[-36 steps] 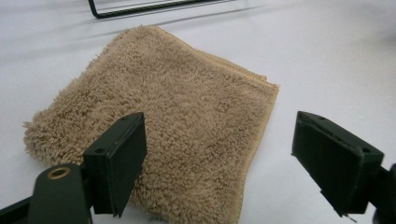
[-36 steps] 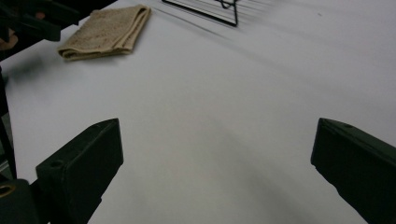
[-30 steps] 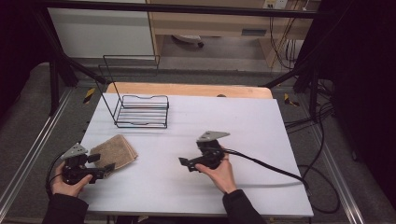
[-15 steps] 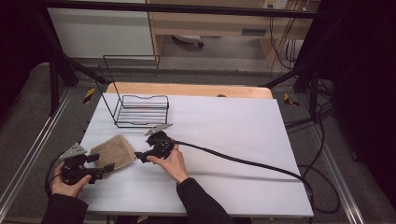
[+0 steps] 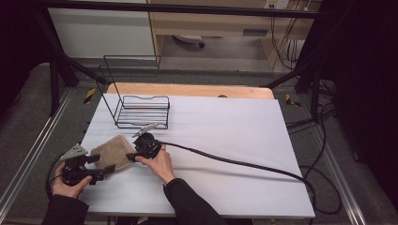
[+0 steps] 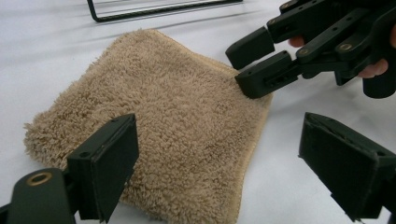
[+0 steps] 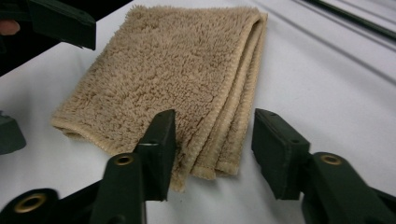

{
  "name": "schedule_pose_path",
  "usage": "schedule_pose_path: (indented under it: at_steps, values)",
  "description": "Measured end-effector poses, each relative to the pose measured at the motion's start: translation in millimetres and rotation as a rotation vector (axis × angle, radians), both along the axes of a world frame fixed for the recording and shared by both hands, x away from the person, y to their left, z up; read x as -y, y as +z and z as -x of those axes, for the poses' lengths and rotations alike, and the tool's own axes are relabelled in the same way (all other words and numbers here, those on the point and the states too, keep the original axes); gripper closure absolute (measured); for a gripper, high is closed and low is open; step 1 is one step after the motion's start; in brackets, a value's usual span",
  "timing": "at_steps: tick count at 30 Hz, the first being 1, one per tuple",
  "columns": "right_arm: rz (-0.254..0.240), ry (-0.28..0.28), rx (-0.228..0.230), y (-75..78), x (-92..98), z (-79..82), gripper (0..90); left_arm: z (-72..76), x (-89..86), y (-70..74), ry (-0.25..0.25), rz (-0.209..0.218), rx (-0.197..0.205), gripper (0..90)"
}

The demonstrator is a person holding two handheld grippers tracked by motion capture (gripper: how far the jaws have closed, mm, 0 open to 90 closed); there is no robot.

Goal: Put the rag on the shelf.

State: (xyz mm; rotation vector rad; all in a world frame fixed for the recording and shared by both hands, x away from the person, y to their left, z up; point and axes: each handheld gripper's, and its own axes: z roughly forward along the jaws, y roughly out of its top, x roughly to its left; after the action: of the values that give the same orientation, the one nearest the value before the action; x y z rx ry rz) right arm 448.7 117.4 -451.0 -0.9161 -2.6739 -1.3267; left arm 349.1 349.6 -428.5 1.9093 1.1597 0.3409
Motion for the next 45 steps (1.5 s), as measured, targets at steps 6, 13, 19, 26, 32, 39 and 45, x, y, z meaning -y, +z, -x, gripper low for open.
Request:
schedule_pose_path:
  at_steps: [6, 13, 19, 26, 32, 39, 45]
  values:
    - [0.008, 0.021, -0.008, -3.8, -3.9, -0.5, 63.9, 0.3, -0.9, 0.4, 0.007, 0.005, 0.003, 12.9]
    - [-0.001, 0.028, -0.024, -2.6, -7.7, 1.4, 80.5, 1.2, -2.1, 1.4, 0.011, 0.013, 0.011, 13.7]
    - [-0.015, -0.004, -0.025, 7.6, -1.4, 7.9, 82.5, 2.1, -2.9, 1.9, 0.013, 0.02, 0.016, 13.7]
    - [-0.009, -0.064, -0.019, 17.6, 24.6, 17.9, 82.9, 2.5, -1.7, 2.6, 0.012, 0.025, 0.019, 13.7]
    - [0.01, -0.117, -0.003, 20.0, 59.5, 31.9, 82.9, 1.8, 0.7, 2.1, 0.011, 0.023, 0.012, 13.8]
    - [0.009, -0.165, -0.004, 13.2, 95.0, 51.3, 82.6, -2.2, 8.1, 0.4, 0.011, 0.022, -0.009, 15.0]
    - [0.004, -0.177, 0.002, 8.2, 103.4, 62.6, 82.2, -9.6, 19.7, 1.0, 0.022, 0.027, -0.022, 16.7]
